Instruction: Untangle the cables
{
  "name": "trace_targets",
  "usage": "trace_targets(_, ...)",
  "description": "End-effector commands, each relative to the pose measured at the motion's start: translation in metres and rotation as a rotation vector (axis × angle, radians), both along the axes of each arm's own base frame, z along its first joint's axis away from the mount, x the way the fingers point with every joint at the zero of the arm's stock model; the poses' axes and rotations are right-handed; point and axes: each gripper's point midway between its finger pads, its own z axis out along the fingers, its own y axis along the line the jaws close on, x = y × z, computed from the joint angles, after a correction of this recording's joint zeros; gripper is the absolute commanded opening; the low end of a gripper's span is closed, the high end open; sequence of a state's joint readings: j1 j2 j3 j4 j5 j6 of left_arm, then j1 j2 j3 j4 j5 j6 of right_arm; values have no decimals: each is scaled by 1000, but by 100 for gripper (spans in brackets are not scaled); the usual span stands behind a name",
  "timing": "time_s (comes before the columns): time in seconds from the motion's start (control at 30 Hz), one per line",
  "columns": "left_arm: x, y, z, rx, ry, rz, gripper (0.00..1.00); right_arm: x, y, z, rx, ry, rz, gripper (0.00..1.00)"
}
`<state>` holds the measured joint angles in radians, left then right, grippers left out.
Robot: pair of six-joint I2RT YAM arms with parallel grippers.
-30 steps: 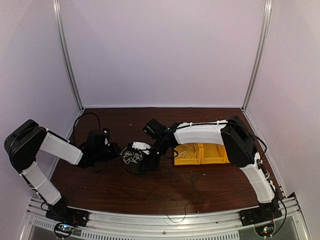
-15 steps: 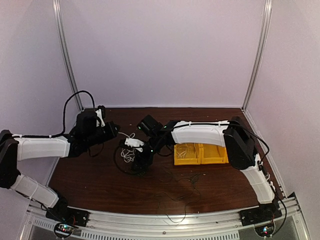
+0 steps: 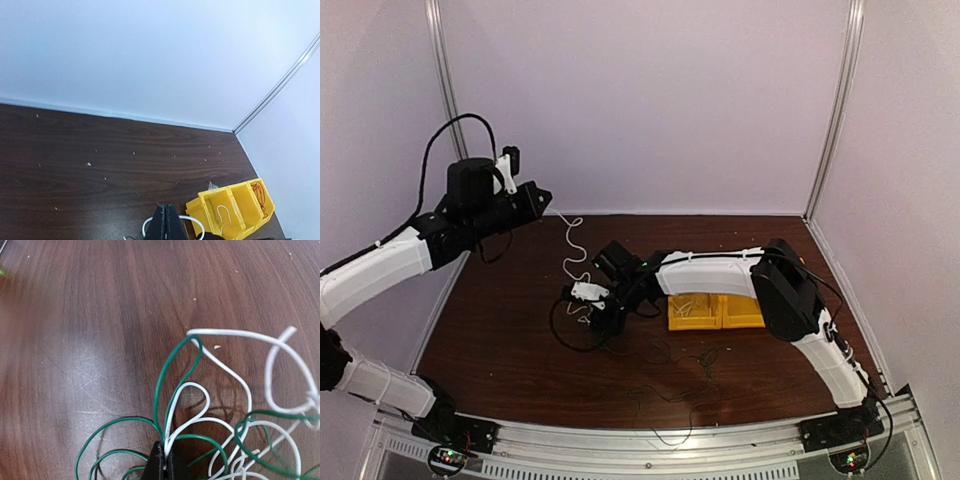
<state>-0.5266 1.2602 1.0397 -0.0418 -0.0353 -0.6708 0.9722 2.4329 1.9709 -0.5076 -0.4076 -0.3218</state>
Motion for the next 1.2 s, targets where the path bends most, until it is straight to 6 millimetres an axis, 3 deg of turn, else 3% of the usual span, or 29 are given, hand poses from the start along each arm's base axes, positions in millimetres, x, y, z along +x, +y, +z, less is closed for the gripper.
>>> trace_targets(0.0, -3, 18, 81, 103, -142, 51, 0, 1, -11, -16, -58, -29, -14, 0)
trace_targets(0.27, -30, 55, 249, 58, -460, 174, 0, -1, -24, -30, -94, -40, -14, 0)
trace_targets(0.33, -41, 65, 282, 40, -537, 207, 0, 0, -26, -35, -101, -32, -20, 0)
trace_targets(0.4, -49, 74, 308, 42, -597, 238, 0, -2, -27, -41, -111, -13, -18, 0)
trace_targets(0.53, -56, 79, 341, 50, -655, 254, 0, -4, -28, -46, -119, -1, -23, 1)
trace_targets(0.7, -81, 86, 384, -10, -743, 233, 0, 3, -28, -42, -99, 19, -41, 5)
trace_targets(0.8, -89, 89, 393, -35, -760, 229, 0, 5, -29, -42, -99, 21, -44, 4)
trace_targets(0.97, -67, 67, 357, -4, -679, 166, 0, 0, -26, -31, -78, 32, -21, 7)
trace_targets(1.03, -59, 58, 339, 2, -654, 133, 0, -1, -24, -17, -58, 34, -10, 19)
trace_targets(1.17, -45, 48, 302, 39, -593, 112, 0, -7, -23, 36, 11, 15, 26, 48)
